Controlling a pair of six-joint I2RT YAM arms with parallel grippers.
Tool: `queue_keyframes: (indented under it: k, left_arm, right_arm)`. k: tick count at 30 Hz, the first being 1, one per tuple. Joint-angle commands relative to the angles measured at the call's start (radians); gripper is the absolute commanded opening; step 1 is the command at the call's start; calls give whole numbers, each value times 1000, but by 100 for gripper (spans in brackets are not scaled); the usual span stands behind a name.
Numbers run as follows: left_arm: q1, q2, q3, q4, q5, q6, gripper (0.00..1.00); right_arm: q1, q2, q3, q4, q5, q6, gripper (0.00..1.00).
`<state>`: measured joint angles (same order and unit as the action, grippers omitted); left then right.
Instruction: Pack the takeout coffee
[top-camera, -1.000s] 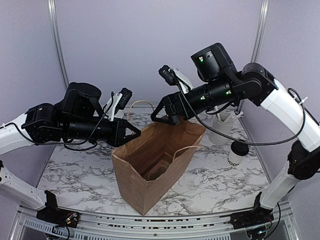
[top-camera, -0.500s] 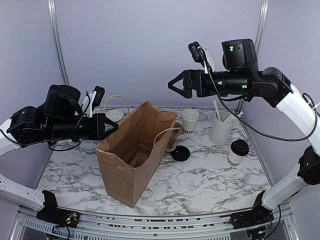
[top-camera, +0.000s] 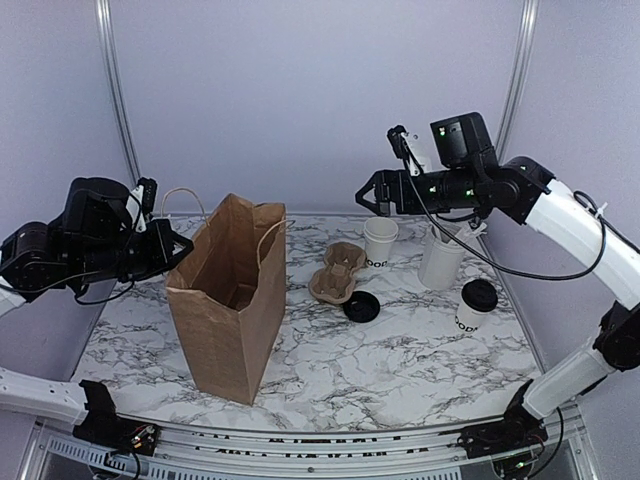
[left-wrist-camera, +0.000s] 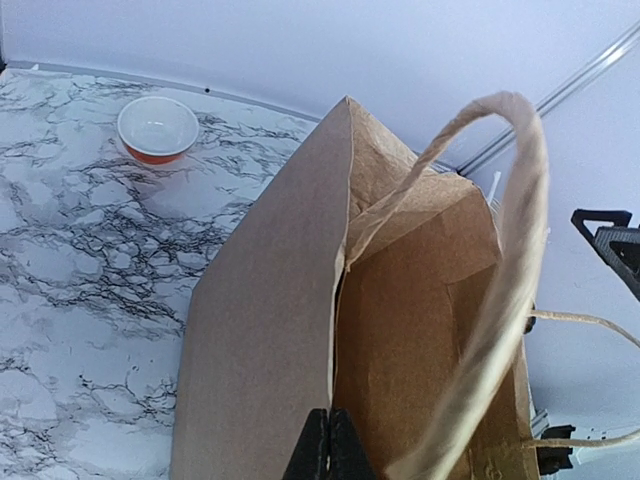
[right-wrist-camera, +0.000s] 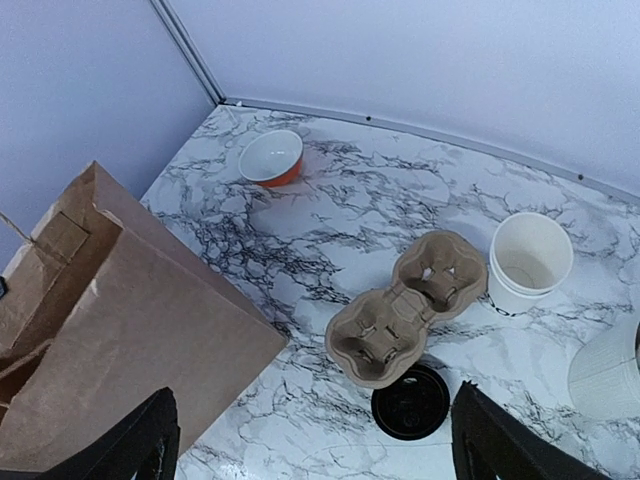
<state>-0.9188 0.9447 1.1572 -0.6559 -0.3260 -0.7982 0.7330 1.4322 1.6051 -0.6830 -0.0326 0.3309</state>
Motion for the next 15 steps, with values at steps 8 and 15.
queue_keyframes:
  k: [8, 15]
  left_arm:
    - [113, -30, -118, 137, -23, -167, 0]
    - [118, -3, -136, 223, 46, -155, 4]
  right_arm:
    - [-38, -25, -146, 22, 46, 33, 91]
    - [-38, -39, -207, 10, 70, 49, 92]
